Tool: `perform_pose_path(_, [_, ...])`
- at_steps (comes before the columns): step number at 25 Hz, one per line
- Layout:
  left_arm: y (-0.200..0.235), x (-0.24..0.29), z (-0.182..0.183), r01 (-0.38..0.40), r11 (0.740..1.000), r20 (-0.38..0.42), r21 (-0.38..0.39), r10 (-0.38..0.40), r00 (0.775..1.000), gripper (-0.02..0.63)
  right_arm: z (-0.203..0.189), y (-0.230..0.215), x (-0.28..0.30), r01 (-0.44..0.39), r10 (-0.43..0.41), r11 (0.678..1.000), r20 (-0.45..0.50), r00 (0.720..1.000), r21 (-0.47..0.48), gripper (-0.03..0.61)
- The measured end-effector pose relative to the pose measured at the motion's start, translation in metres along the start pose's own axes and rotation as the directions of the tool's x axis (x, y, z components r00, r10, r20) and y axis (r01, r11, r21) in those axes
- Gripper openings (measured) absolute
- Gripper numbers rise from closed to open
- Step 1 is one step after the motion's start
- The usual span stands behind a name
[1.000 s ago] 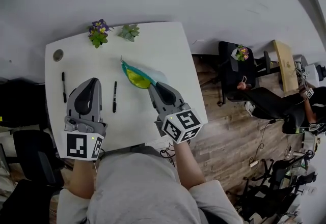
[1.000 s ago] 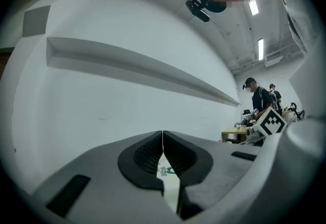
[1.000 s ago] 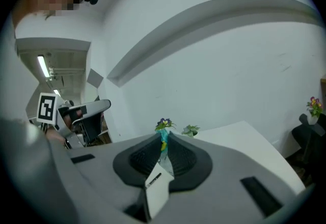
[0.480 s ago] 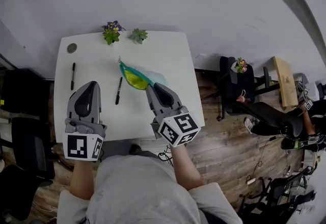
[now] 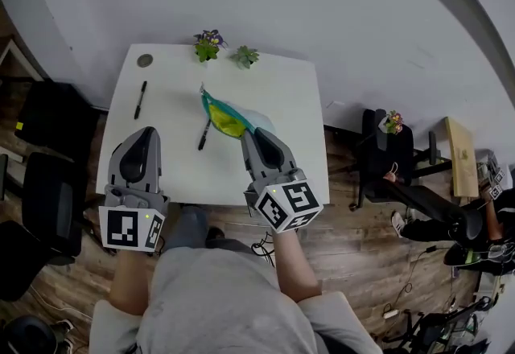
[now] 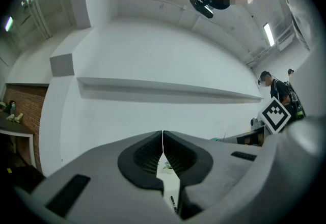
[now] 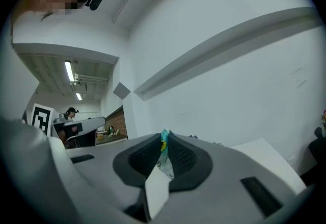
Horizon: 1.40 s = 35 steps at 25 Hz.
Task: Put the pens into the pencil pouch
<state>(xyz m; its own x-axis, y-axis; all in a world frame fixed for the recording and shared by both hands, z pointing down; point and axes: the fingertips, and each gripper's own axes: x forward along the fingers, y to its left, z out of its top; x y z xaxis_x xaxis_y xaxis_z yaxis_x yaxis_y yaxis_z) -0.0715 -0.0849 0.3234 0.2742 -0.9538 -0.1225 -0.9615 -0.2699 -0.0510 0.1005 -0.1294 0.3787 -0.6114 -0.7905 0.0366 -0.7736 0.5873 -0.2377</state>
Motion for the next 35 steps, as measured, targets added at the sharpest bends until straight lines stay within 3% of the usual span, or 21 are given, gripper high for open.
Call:
perform_pose_path(6, [0.025, -0.014, -0.002, -0.071, 0.997, -0.008, 0.015, 0.071, 0.997, 0.026, 0.004, 0.014, 0.008, -0.033, 0.032, 0.998, 0.031, 0.999, 0.046, 0.055])
perform_pose_path(12, [0.054, -0.01, -0.01, -0.079, 0.997, -0.003, 0.009, 0.079, 0.997, 0.026, 0.007, 0.025, 0.023, -0.036, 0.03, 0.995, 0.065, 0.997, 0.095, 0.055])
perform_pose_path(20, [0.109, 0.012, -0.035, 0.007, 0.998, -0.058, -0.059, -0.01, 0.998, 0.026, 0.01, 0.05, 0.061, -0.002, -0.006, 0.996, 0.091, 0.996, 0.09, 0.055])
perform_pose_path(25, [0.144, 0.039, -0.066, 0.055, 0.995, -0.125, -0.085, -0.066, 0.99, 0.028, 0.011, 0.055, 0.08, 0.063, -0.07, 0.995, 0.097, 0.993, 0.076, 0.055])
perform_pose_path(28, [0.164, 0.057, -0.094, 0.079, 0.987, -0.199, -0.141, -0.107, 0.974, 0.031, 0.008, 0.058, 0.089, 0.105, -0.112, 0.991, 0.097, 0.989, 0.078, 0.055])
perform_pose_path(30, [0.174, 0.069, -0.117, 0.101, 0.978, -0.257, -0.18, -0.146, 0.955, 0.073, 0.006, 0.057, 0.094, 0.131, -0.14, 0.987, 0.099, 0.985, 0.09, 0.055])
perform_pose_path(35, [0.193, 0.095, -0.18, 0.11, 0.954, -0.408, -0.279, -0.221, 0.886, 0.106, 0.001, 0.056, 0.103, 0.197, -0.21, 0.974, 0.108, 0.972, 0.115, 0.055])
